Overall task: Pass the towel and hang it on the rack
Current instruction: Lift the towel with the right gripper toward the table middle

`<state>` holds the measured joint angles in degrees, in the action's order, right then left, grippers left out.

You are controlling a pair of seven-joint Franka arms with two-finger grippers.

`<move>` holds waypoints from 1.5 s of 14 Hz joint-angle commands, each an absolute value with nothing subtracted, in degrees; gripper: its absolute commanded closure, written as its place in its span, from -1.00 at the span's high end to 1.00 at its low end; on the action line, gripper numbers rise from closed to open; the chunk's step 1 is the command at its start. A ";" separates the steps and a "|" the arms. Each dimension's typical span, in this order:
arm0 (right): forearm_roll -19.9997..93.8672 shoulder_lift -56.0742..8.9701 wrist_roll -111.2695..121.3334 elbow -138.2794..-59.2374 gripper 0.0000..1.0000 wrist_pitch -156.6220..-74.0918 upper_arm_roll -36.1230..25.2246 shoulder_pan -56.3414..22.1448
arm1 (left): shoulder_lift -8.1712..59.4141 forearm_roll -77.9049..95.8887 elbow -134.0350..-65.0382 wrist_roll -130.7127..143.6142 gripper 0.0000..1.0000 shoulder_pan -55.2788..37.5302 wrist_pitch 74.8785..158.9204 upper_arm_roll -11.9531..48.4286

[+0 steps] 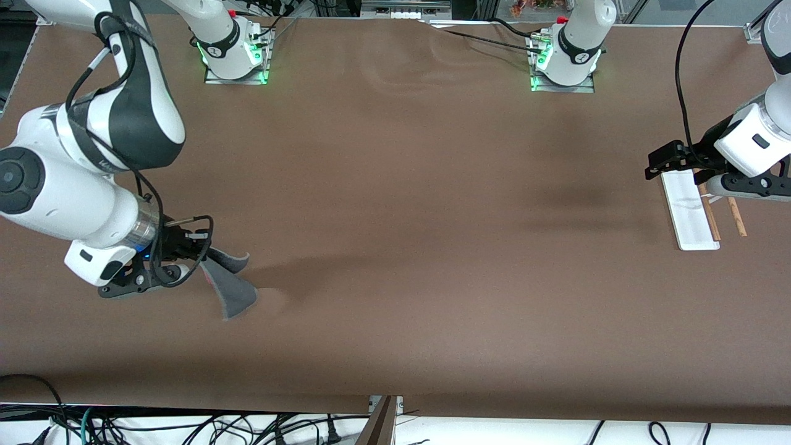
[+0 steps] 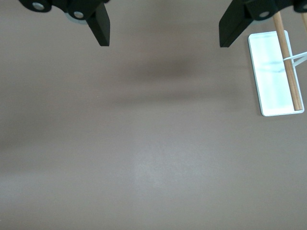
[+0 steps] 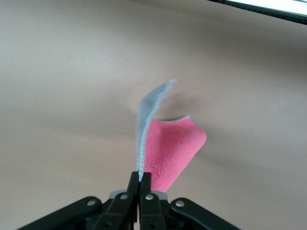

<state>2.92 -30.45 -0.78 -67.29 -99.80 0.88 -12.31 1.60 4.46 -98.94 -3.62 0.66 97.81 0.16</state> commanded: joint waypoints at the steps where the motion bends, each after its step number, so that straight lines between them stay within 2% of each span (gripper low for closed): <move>1: 2.99 -28.92 -9.20 -67.06 -1.00 -98.53 0.70 -16.07 | 2.46 5.45 -97.47 -8.23 1.00 1.05 96.77 0.35; 6: 2.90 -29.18 -24.94 -63.46 -1.00 -102.03 0.70 -22.93 | 3.60 16.05 -97.56 -26.24 1.00 1.14 94.76 0.35; 11: 2.90 -29.09 -34.69 -63.46 -1.00 -106.51 0.70 -29.16 | 9.04 31.17 -98.53 -41.82 1.00 -0.08 94.66 0.79; 14: 2.81 -29.35 -40.94 -63.46 -1.00 -109.07 0.70 -34.00 | 12.56 39.89 -98.61 -51.31 1.00 -0.79 97.89 3.94; 17: 0.19 -30.67 -50.41 -63.46 -1.00 -114.76 0.53 -39.62 | 14.15 40.52 -99.58 -53.86 1.00 -0.79 104.66 10.69; 21: -1.23 -32.60 -58.69 -63.46 -1.00 -120.40 0.44 -43.67 | 14.15 41.74 -104.14 -61.68 1.00 -0.70 111.53 16.60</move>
<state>-0.31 -31.77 -55.36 -64.18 -118.51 1.18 -42.30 14.96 39.36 -101.43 -56.12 -1.09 109.55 15.39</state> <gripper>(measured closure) 0.974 0.000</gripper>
